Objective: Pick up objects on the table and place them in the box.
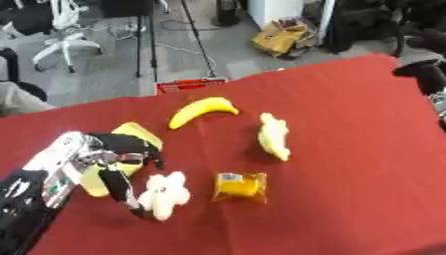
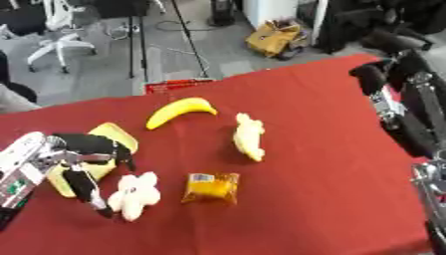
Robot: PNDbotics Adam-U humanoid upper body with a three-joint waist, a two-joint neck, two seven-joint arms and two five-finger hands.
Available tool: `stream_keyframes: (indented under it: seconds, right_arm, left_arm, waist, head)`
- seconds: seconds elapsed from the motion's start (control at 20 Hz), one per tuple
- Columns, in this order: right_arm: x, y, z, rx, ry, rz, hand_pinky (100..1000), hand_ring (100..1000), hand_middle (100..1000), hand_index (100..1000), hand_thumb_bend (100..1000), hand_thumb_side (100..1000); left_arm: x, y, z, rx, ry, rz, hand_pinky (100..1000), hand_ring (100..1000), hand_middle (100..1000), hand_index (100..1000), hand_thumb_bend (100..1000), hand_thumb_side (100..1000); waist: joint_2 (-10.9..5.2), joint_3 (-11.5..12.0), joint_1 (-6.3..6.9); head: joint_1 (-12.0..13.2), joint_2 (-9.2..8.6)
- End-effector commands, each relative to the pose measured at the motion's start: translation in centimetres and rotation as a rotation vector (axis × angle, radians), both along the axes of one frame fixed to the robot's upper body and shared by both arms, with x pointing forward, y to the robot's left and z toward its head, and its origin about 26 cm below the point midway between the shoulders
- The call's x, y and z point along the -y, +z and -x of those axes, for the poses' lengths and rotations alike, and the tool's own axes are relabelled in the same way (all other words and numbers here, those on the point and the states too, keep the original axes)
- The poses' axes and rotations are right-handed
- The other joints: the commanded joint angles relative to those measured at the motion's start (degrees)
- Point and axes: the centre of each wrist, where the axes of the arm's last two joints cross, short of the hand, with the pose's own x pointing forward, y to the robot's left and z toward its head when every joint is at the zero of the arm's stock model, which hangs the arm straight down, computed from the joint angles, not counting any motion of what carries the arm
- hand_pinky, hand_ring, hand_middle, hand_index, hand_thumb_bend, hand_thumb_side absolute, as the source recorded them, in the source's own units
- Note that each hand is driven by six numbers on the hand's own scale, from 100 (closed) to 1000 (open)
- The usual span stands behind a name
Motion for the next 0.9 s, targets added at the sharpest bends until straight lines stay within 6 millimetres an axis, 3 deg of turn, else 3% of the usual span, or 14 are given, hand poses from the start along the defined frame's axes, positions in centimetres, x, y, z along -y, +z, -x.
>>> stream_keyframes:
  seconds: [0.05, 0.75, 0.9]
  right_arm:
    - [0.0, 0.9, 0.0, 0.025, 0.008, 0.015, 749, 666, 844, 951, 471, 819]
    - [-0.1, 0.9, 0.0, 0.028, 0.01, 0.012, 749, 663, 844, 950, 469, 820]
    - [-0.1, 0.9, 0.0, 0.028, 0.011, 0.011, 749, 663, 844, 950, 468, 820]
  left_arm:
    - [0.1, 1.0, -0.3, 0.02, -0.09, -0.06, 754, 747, 779, 842, 972, 461]
    - [0.6, -1.0, -0.4, 0.028, -0.108, -0.055, 746, 724, 764, 833, 898, 443]
    - [0.7, -1.4, -0.4, 0.043, -0.1, -0.032, 654, 612, 661, 745, 666, 382]
  waist:
    - [-1.38, 0.0, -0.82]
    - [-1.2, -0.3, -0.8]
    - [-1.15, -0.4, -0.78]
  head:
    - [0.0, -0.38]
    - [-0.2, -0.69]
    - [-0.2, -0.77]
